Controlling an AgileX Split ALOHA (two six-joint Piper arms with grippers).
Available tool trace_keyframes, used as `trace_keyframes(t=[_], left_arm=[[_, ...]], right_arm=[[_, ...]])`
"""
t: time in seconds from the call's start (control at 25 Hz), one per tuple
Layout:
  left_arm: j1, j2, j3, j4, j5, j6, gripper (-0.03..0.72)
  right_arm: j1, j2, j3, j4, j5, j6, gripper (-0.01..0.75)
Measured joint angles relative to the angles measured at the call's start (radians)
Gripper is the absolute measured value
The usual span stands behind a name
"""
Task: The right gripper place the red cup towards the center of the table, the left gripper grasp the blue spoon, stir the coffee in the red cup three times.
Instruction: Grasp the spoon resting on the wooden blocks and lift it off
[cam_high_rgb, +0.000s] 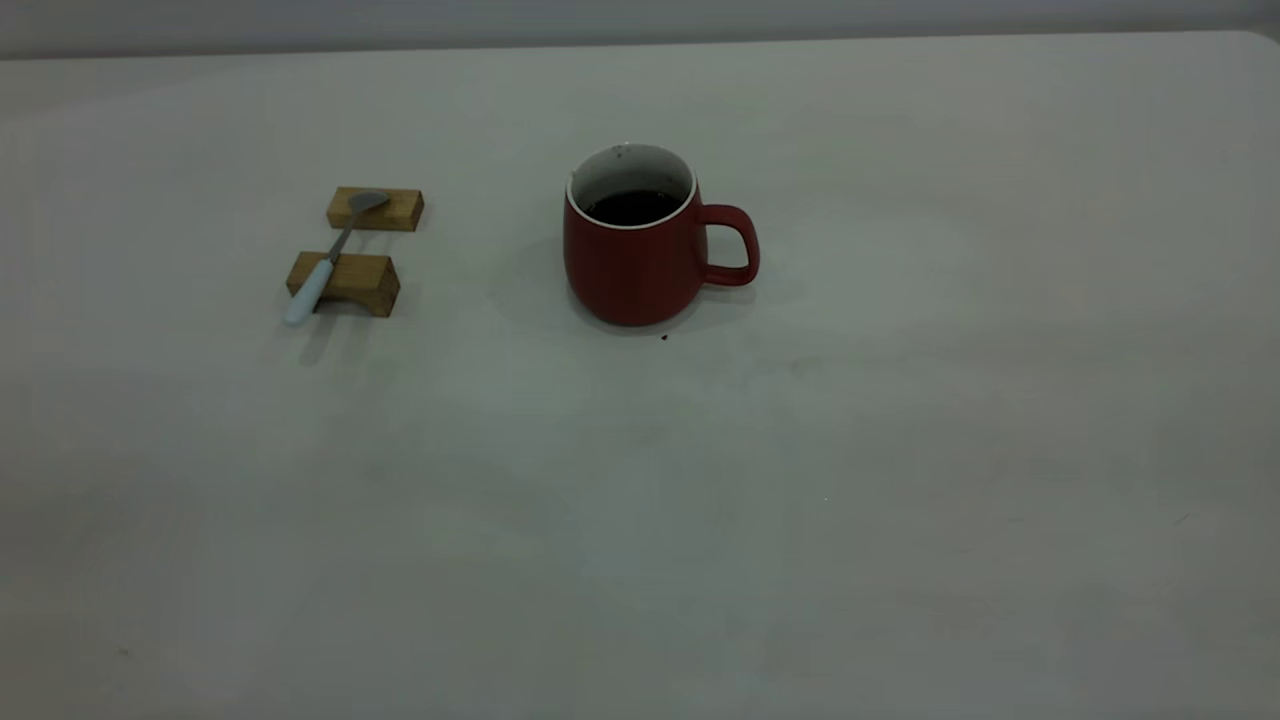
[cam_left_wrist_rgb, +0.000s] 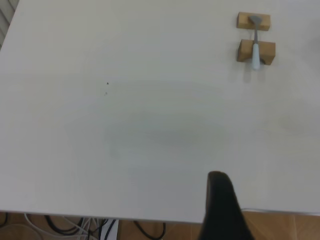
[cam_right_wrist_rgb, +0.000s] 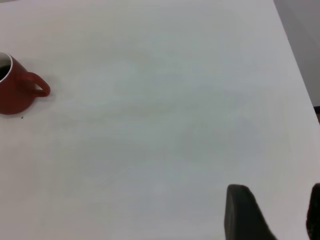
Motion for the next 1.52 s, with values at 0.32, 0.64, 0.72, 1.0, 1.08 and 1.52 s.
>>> trace_keyframes(t=[0.32, 0.64, 0.72, 1.0, 1.08, 1.52], left_arm=[[0.0, 0.0, 0.0, 0.0, 0.0, 0.0, 0.548], [0.0, 0.0, 0.0, 0.0, 0.0, 0.0, 0.548], [0.0, 0.0, 0.0, 0.0, 0.0, 0.0, 0.548], [0.0, 0.021, -0.011, 0.005, -0.013, -0.007, 0.548], [0.0, 0.092, -0.03, 0.01, -0.052, -0.016, 0.548], [0.0, 0.803, -0.175, 0.006, -0.314, -0.049, 0.55]], right_arm=[[0.0, -0.002, 0.0, 0.0, 0.0, 0.0, 0.35], [0.0, -0.002, 0.0, 0.0, 0.0, 0.0, 0.35], [0.0, -0.002, 0.0, 0.0, 0.0, 0.0, 0.35], [0.0, -0.002, 0.0, 0.0, 0.0, 0.001, 0.35], [0.0, -0.002, 0.0, 0.0, 0.0, 0.001, 0.35], [0.0, -0.002, 0.0, 0.0, 0.0, 0.001, 0.35]])
